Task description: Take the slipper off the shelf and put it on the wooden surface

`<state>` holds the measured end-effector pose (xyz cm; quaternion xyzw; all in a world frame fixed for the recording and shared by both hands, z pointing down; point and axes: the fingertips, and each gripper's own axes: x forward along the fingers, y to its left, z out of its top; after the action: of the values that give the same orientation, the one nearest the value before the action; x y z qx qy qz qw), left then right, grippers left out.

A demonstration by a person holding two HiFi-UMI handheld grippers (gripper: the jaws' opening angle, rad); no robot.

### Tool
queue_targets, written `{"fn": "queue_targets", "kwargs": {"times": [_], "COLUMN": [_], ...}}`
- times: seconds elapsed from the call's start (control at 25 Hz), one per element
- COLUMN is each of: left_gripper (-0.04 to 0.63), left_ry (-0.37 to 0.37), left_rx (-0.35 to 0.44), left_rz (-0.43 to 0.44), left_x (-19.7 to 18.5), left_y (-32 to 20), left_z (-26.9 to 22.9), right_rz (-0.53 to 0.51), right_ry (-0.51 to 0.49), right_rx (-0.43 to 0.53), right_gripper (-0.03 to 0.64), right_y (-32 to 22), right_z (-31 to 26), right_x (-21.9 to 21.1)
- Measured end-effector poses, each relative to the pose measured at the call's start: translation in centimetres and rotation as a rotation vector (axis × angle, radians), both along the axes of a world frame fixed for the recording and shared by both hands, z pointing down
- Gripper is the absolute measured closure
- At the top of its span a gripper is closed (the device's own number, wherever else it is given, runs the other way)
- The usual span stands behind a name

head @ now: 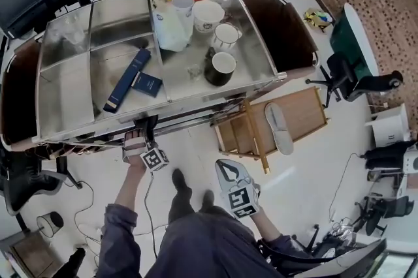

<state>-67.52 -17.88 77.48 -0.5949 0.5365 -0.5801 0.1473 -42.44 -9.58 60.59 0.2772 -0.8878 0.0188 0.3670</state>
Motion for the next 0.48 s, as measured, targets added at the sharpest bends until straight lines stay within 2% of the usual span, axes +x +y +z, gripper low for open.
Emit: {"fn": "queue_targets", "kwargs": {"times": [0.28,0.4,0.48], "left_gripper": [0.5,0.502,0.501], "left_ry": [0.034,0.062,0.077], "left_rx": [0.119,0.163,0.166], "left_rz": [-0.055,-0.092,-0.112], "left_x": [0.6,2.8,5.4], "left_y": [3.7,7.0,10.3], "left_z": [-5.9,-8.8,-10.3], "right_rz": [0.029,0.047,0.052], "right_ry": [-0.021,-0.048,-0.069], "right_rx": [0.019,0.015,0.012], "right_gripper": [0.615,0.615,0.614], "right_y": [0.8,1.2,2.1], "right_z": [-0.1,0.0,-0.2], "right_x": [3.5,6.1,8.4]}}
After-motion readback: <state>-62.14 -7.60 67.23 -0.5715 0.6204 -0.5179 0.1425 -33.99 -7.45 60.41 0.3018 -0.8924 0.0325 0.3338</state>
